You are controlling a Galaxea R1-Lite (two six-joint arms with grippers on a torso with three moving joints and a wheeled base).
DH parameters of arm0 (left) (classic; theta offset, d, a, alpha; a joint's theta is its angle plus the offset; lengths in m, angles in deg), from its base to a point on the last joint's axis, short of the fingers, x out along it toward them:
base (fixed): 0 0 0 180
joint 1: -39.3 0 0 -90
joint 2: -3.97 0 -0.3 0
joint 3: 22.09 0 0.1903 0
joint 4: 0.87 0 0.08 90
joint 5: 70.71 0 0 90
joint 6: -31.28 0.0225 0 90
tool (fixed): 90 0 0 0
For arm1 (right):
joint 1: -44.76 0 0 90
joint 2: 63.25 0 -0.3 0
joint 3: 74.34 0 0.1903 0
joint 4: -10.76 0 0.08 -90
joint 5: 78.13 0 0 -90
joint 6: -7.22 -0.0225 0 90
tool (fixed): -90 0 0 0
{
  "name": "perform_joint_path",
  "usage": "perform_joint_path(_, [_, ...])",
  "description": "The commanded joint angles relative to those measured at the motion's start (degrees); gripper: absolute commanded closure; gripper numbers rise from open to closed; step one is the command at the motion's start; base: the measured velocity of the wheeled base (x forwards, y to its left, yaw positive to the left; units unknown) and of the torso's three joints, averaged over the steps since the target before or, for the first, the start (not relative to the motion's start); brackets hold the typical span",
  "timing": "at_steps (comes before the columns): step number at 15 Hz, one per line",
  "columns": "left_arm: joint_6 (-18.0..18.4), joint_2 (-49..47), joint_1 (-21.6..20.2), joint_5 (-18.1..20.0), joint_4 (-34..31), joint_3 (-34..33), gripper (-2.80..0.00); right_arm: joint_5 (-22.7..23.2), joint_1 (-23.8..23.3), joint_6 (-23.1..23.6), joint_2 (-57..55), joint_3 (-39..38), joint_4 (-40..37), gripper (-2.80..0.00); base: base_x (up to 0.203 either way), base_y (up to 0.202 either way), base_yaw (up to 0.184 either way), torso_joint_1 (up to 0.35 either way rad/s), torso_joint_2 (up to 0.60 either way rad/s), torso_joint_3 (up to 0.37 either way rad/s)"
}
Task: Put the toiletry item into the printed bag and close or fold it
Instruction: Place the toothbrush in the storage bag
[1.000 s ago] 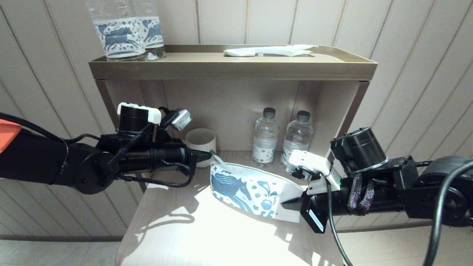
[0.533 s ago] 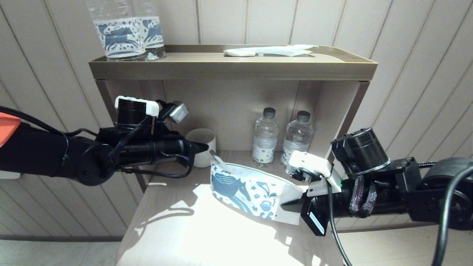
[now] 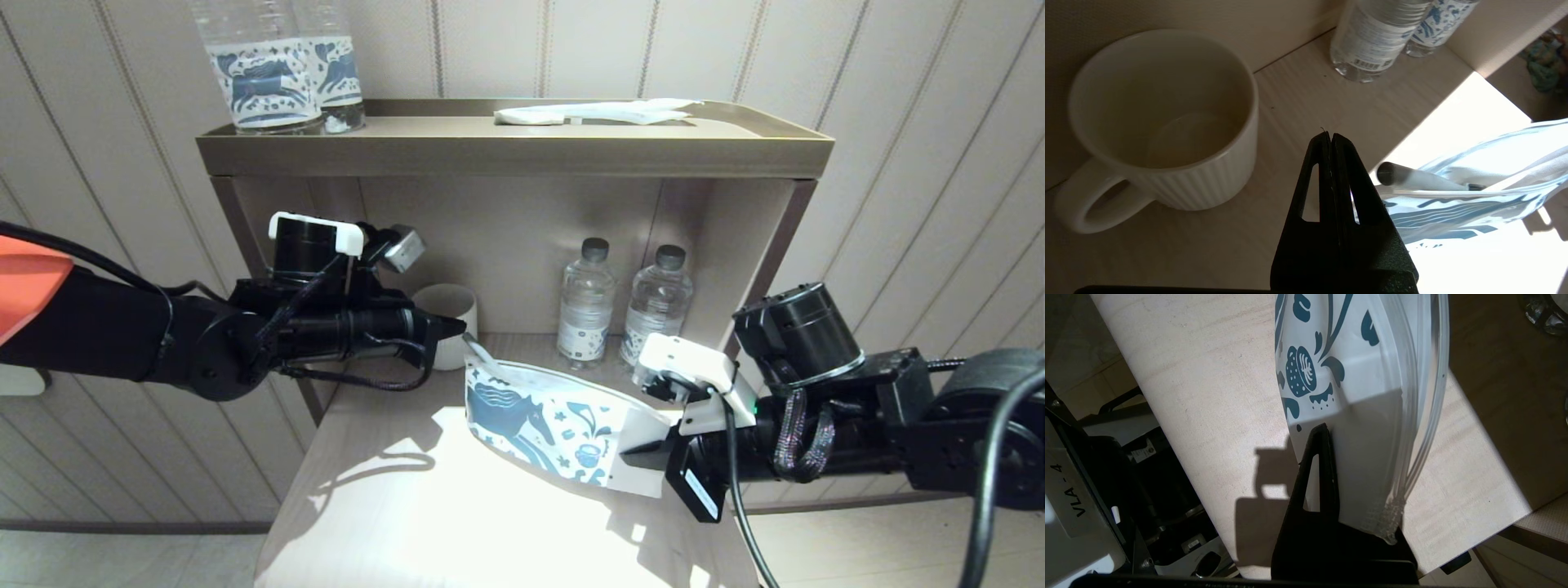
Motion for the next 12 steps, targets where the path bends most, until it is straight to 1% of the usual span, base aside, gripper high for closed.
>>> perform_joint_path(1, [0.05, 0.24, 1.15, 0.12, -0.4, 0.49, 0.0, 0.11, 0.02, 0.14, -0.21, 0.01, 0.04, 0.0, 0.0, 0.0, 0.0, 0.0, 0.0, 0.0])
perform_joint_path(2, [0.1, 0.53, 1.75, -0.02, -0.56, 0.57, 0.0, 0.11, 0.02, 0.14, -0.21, 0.01, 0.13, 0.0, 0.0, 0.0, 0.0, 0.0, 0.0, 0.0])
perform_joint_path(5, [1.31, 0.97, 4.54, -3.09, -1.55, 0.11, 0.0, 0.11, 0.02, 0.14, -0.32, 0.09, 0.05, 0.0, 0.0, 0.0, 0.0, 0.0, 0.0, 0.0])
perform_joint_path(8, [1.5, 1.83, 6.96, -4.06, -1.62, -0.91, 0.0, 0.11, 0.02, 0.14, -0.21, 0.09, 0.04, 0.0, 0.0, 0.0, 0.0, 0.0, 0.0, 0.0])
perform_joint_path(9, [1.64, 1.93, 7.52, -5.08, -1.65, -0.81, 0.0, 0.11, 0.02, 0.14, -0.21, 0.09, 0.04, 0.0, 0.0, 0.0, 0.0, 0.0, 0.0, 0.0])
perform_joint_path(10, [1.9, 1.91, 7.59, -5.82, -1.65, -0.44, 0.0, 0.14, 0.01, 0.14, -0.21, 0.09, 0.04, 0.0, 0.0, 0.0, 0.0, 0.0, 0.0, 0.0])
perform_joint_path(12, [1.93, 2.08, 7.11, -6.12, -1.65, -0.43, 0.0, 0.11, -0.07, 0.14, -0.12, 0.09, 0.04, 0.0, 0.0, 0.0, 0.0, 0.0, 0.0, 0.0])
